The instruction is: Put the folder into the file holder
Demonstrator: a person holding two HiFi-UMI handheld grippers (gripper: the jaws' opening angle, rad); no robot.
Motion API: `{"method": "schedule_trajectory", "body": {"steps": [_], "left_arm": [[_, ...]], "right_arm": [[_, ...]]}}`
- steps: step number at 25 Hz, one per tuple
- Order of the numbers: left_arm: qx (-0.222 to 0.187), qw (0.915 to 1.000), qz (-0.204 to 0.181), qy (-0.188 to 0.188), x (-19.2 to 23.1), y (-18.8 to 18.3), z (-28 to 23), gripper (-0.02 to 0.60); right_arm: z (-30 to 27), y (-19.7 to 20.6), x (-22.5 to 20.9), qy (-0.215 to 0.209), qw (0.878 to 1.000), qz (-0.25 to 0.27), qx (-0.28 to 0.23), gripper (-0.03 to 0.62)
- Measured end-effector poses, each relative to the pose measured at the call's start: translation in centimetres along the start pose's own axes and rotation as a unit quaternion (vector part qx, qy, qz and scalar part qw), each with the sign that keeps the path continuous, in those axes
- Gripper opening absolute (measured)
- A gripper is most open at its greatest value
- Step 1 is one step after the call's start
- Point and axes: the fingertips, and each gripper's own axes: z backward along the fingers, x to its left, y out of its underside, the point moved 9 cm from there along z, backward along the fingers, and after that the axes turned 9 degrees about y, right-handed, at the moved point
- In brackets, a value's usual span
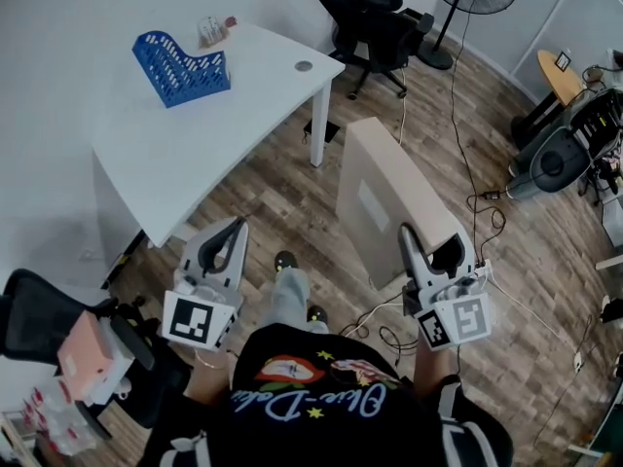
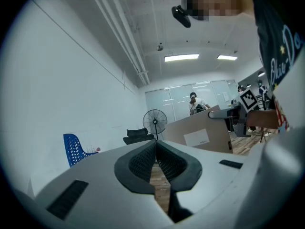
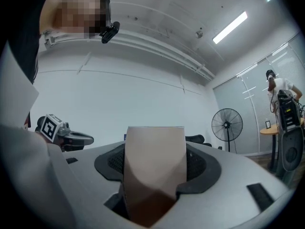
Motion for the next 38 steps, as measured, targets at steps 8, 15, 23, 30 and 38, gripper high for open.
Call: {"method": "schedule_trajectory", "body": {"steps": [8, 15, 23, 30, 38], "left_arm": [[-0.025, 0.9991, -0.003, 0.034, 2.5, -0.4, -5.4, 0.005], [-0.022, 0.9989, 0.001, 0.042, 6.5, 0.1, -8.8, 0.005], [-0.019, 0.9993, -0.004, 0.031, 12.3, 0.3, -13.0, 0.005], [-0.021, 0.9991, 0.009, 0.036, 16.2, 0.5, -15.3, 0.005], [-0.028, 0.9993, 0.009, 0.023, 21.2, 0.6, -16.4, 0.005]], "right_arm": [[-1.5, -1.0, -1.5, 0.031, 0.999, 0.021, -0.007, 0.273], [-6.0, -0.9, -2.0, 0.036, 0.999, 0.014, -0.010, 0.273], [-13.5, -1.0, -2.1, 0.016, 1.000, -0.008, -0.013, 0.273], [-18.7, -1.1, -1.3, 0.010, 1.000, 0.001, -0.013, 0.273], [-23.9, -1.3, 0.0, 0.003, 1.000, 0.008, -0.016, 0.273]]}}
